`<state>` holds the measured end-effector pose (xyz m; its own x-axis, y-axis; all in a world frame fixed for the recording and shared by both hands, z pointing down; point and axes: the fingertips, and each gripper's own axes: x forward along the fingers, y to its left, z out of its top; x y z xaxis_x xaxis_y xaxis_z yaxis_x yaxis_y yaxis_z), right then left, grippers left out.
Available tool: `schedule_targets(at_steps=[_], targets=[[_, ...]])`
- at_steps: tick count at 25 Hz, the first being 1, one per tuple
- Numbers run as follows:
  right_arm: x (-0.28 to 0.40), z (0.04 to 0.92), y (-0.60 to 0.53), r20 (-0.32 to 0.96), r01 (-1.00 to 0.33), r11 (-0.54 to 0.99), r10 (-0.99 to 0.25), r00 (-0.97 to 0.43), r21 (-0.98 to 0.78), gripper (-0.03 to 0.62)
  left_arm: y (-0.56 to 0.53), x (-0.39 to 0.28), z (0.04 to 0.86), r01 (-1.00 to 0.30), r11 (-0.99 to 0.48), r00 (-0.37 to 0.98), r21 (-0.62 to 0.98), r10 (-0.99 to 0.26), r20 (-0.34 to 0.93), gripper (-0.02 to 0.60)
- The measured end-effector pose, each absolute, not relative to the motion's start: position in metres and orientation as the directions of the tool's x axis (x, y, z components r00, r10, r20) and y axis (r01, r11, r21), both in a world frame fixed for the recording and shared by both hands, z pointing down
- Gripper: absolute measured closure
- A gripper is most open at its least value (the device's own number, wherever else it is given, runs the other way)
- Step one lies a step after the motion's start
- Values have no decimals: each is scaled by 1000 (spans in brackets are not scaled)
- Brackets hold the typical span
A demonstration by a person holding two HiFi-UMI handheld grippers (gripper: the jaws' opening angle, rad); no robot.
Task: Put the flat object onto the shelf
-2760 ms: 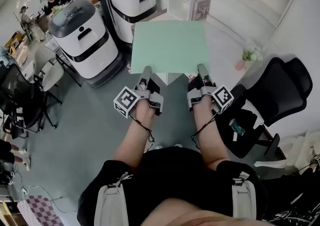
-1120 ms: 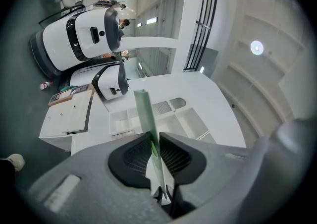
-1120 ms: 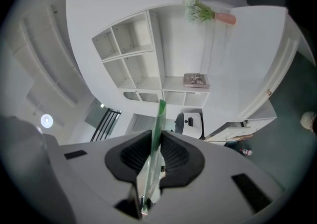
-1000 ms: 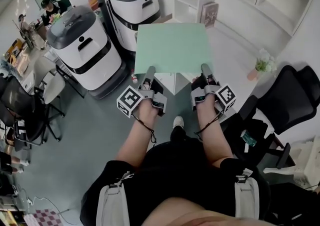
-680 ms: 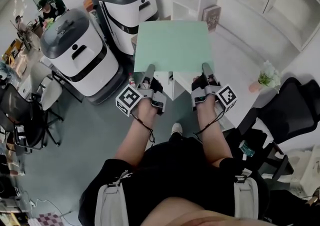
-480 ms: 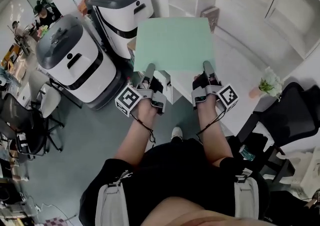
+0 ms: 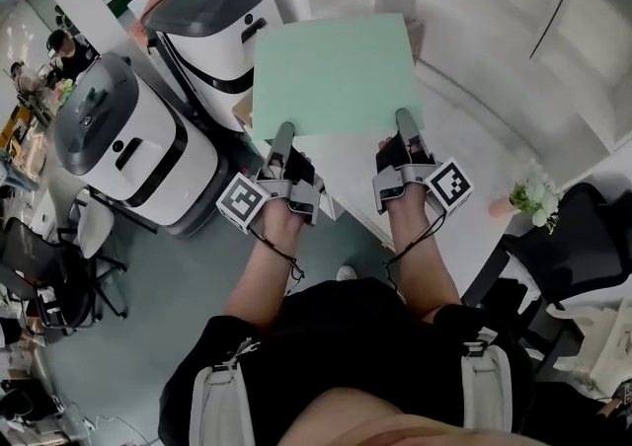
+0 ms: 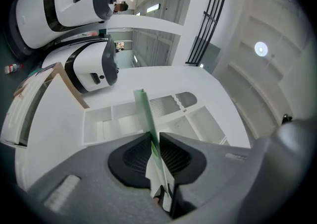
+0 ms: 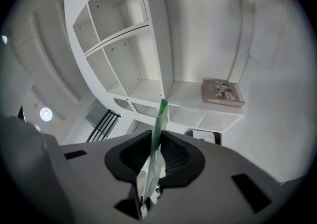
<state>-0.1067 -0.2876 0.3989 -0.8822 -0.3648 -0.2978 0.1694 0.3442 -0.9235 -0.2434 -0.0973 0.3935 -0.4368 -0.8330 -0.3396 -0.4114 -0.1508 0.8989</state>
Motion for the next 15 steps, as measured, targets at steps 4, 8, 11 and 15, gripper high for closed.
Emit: schedule_targets(at_steps=[4, 8, 11, 15], targets=[[-133, 381, -303, -318, 177, 382, -345, -883, -907, 537, -110, -269, 381, -411, -171, -443, 895, -821, -361, 532], [-138, 363, -311, -349, 198, 408, -339, -874, -891, 537, -120, -274, 366, -430, -194, -425, 882, -818, -387, 532], [-144, 351, -311, -364, 199, 431, -342, -867, -880, 537, -124, -285, 358, -432, -219, -408, 875, -817, -406, 532], [-144, 341, -323, -373, 177, 463, -374, -849, -868, 537, -144, -295, 355, -413, -272, -365, 869, -825, -432, 532]])
